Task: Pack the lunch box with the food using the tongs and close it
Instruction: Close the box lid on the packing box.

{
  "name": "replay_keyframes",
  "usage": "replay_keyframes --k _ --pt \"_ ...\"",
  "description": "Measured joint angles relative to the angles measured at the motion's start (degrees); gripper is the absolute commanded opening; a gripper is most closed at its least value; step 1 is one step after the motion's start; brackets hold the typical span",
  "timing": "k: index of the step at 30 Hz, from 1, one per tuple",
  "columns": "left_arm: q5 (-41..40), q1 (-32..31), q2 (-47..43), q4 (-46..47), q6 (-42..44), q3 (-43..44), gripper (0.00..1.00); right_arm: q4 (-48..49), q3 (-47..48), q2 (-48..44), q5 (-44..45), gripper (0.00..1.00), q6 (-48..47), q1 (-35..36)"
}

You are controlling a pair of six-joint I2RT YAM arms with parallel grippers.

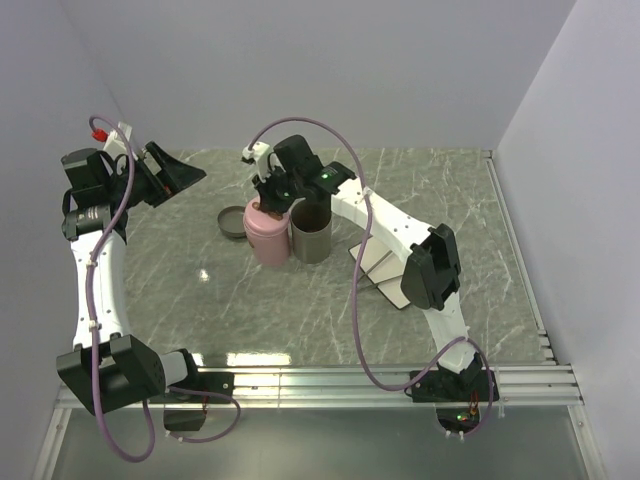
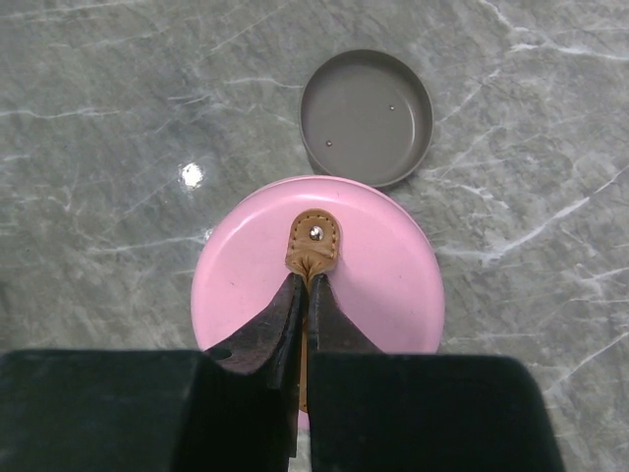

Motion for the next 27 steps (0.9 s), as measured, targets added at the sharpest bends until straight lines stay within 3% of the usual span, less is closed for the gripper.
replay_keyframes --k 27 --pt "0.17 0.00 -0.68 0.59 0.28 -2.91 0.99 -0.20 1.62 2.16 -1.33 0.00 -0.07 0.22"
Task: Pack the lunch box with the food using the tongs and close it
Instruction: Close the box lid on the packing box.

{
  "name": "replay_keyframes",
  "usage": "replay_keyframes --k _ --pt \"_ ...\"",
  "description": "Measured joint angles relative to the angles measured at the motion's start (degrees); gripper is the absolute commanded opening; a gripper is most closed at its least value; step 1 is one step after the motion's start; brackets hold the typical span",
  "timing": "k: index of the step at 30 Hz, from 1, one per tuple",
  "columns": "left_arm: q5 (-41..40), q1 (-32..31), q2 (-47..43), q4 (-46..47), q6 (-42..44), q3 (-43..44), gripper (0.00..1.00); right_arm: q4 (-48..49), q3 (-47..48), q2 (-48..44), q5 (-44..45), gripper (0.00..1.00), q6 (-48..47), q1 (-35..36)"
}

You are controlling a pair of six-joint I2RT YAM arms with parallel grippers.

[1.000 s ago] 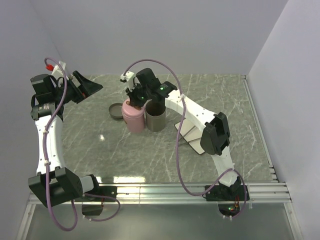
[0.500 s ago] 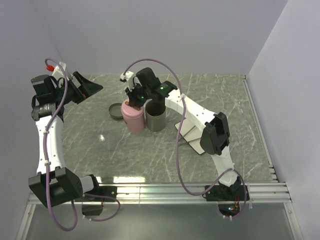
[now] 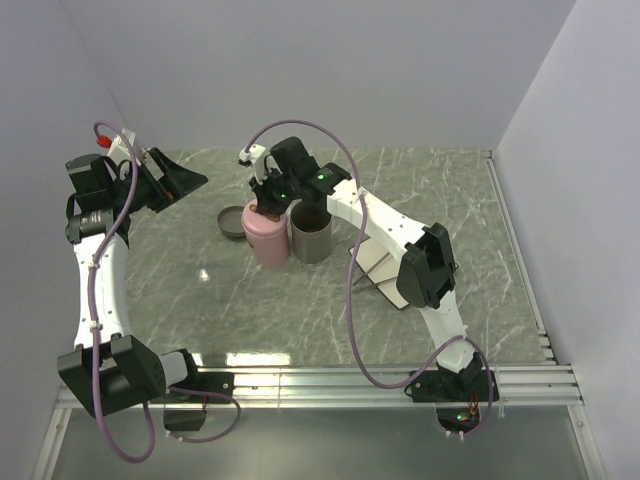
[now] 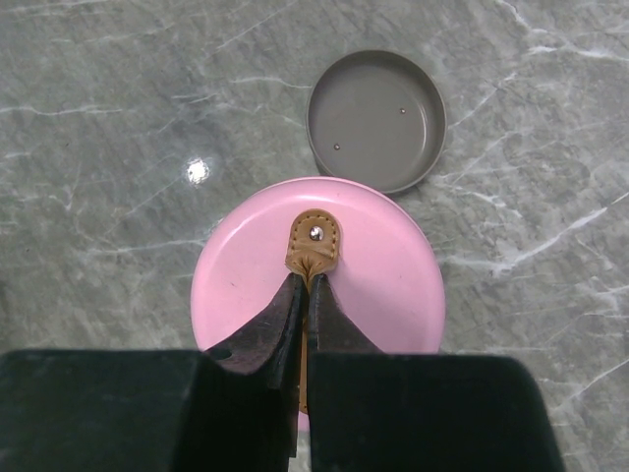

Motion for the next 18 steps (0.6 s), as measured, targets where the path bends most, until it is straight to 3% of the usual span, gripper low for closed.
replay_keyframes --k 7,18 --pt "-0.22 0.00 -0.02 -0.33 0.68 -0.17 0.98 0.00 -0.02 0.02 0.42 0.00 -0.90 0.15" --pt "-0.87 0.00 -0.02 -0.98 1.29 -0.92 0.98 0.70 -0.92 0.61 9.22 0.00 -2.99 3.15"
